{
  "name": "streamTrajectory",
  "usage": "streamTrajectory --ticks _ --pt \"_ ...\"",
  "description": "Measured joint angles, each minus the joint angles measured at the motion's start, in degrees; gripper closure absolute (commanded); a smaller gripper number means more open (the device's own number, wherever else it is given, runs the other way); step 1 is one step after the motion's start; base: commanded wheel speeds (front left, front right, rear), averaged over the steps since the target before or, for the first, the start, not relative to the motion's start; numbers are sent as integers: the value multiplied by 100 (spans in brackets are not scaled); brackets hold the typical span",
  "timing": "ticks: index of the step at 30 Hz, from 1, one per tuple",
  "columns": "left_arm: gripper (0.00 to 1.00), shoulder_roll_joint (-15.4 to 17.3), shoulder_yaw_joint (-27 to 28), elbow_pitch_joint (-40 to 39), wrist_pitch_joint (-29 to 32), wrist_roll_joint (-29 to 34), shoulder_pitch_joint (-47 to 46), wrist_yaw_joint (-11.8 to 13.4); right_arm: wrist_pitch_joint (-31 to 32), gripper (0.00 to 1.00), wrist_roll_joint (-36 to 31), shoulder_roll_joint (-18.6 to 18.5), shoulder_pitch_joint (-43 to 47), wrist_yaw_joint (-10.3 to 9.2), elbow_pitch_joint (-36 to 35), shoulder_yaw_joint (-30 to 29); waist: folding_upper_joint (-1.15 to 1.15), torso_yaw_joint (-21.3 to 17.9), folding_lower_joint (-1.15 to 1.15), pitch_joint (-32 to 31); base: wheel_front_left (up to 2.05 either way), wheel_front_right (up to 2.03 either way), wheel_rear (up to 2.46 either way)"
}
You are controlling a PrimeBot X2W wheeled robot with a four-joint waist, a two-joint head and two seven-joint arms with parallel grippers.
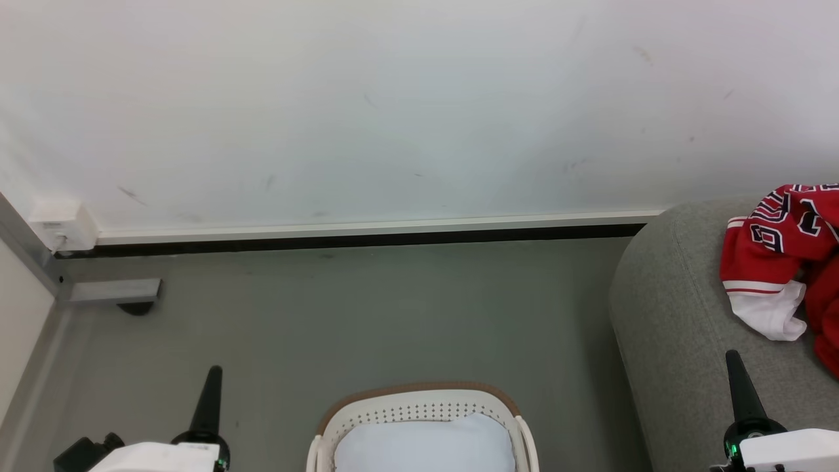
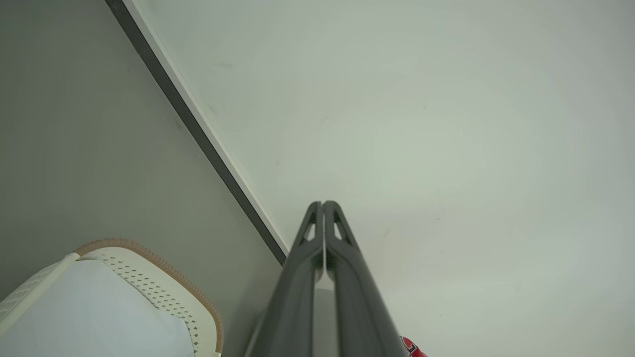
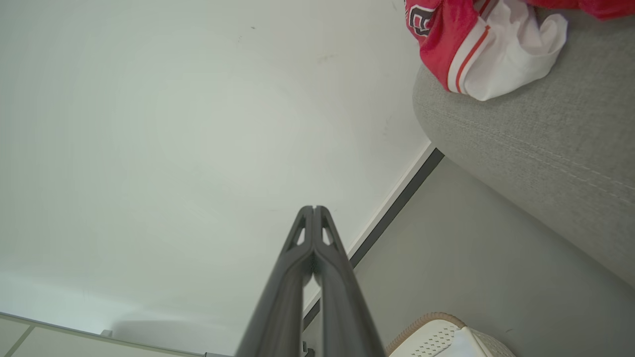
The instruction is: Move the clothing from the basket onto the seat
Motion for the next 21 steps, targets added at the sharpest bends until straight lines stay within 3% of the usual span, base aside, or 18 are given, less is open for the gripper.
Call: streamTrajectory --ticks 21 --pt "100 8 88 -86 291 -1011 -19 -42 278 100 898 57 -1 0 -65 -242 0 69 0 -23 0 0 0"
